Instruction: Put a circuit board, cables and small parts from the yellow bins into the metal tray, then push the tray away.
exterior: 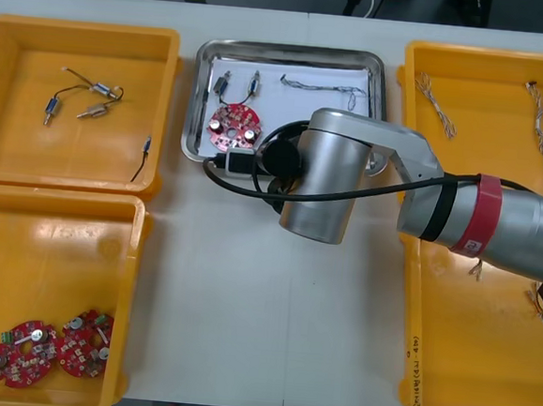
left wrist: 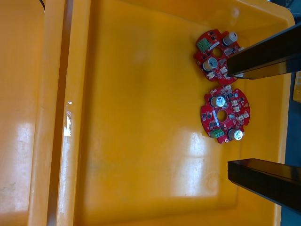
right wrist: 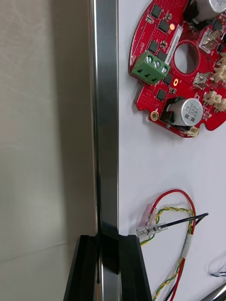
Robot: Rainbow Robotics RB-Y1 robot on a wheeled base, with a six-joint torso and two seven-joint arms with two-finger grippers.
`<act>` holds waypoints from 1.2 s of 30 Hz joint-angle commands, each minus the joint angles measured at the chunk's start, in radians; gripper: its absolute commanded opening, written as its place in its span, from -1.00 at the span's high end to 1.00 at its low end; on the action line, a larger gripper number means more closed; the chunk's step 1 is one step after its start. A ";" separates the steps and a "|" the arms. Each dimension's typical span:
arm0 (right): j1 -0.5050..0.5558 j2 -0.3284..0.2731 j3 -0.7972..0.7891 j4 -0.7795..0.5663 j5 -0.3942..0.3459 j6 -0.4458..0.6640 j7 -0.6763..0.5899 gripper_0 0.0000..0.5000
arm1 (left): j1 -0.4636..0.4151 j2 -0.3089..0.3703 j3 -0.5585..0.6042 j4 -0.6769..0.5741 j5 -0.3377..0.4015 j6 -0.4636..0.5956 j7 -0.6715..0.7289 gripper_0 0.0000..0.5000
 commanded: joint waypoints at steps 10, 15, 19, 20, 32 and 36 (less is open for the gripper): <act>-0.084 -0.014 0.008 0.057 -0.005 -0.101 -0.007 1.00 | 0.022 0.038 0.029 -0.028 -0.004 0.006 -0.117 -1.00; -0.098 -0.014 0.008 0.064 -0.002 -0.110 -0.006 1.00 | 0.022 0.038 0.029 -0.028 -0.004 0.006 -0.117 -1.00; -0.105 -0.014 0.008 0.087 -0.002 -0.141 -0.004 1.00 | 0.022 0.038 0.029 -0.028 -0.004 0.006 -0.117 -1.00; -0.107 -0.014 0.008 0.096 -0.002 -0.156 -0.001 1.00 | 0.022 0.038 0.029 -0.028 -0.004 0.006 -0.117 -1.00; -0.108 -0.014 0.008 0.146 0.002 -0.230 0.008 1.00 | 0.022 0.038 0.029 -0.028 -0.004 0.006 -0.117 -1.00; -0.108 -0.014 0.017 0.159 0.005 -0.244 0.010 1.00 | 0.022 0.038 0.029 -0.028 -0.004 0.006 -0.117 -1.00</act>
